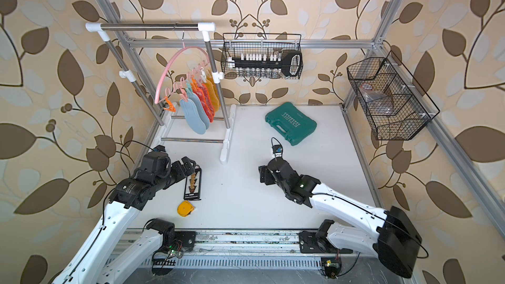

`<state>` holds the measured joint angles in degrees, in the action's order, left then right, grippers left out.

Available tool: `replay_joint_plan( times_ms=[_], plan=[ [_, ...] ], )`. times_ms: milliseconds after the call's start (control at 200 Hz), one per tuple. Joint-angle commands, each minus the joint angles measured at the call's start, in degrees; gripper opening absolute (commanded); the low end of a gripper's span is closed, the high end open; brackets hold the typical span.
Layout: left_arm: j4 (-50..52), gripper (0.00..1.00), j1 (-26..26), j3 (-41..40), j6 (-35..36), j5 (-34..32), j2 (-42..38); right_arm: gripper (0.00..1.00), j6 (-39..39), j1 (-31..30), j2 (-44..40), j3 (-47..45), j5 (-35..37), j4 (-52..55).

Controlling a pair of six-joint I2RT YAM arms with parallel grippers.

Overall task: Take the shoe insoles off the hanger
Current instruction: Move the clothesline to the center of the board.

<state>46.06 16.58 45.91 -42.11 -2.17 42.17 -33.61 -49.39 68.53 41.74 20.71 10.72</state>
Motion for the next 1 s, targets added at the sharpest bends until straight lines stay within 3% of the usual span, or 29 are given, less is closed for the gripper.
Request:
replay_joint_plan(
  times_ms=[0,300,720,995],
  plan=[
    [4.8,0.99,0.2,2.5,0.3,1.1,0.6,0.83,0.2,-3.9,7.8,6.7,6.0,-2.2],
    [7.9,0.99,0.1,2.4,-1.1,-3.1,-5.2,0.83,1.3,-6.0,32.0,25.8,3.1,-1.5],
    [8.2,0.99,0.0,2.4,-1.5,-2.2,-4.6,0.81,2.2,-6.1,54.4,49.8,0.9,3.0],
    [7.9,0.99,0.0,1.7,-1.8,-0.3,-4.8,0.76,-2.7,-5.3,63.8,59.5,10.8,6.5]
  ],
)
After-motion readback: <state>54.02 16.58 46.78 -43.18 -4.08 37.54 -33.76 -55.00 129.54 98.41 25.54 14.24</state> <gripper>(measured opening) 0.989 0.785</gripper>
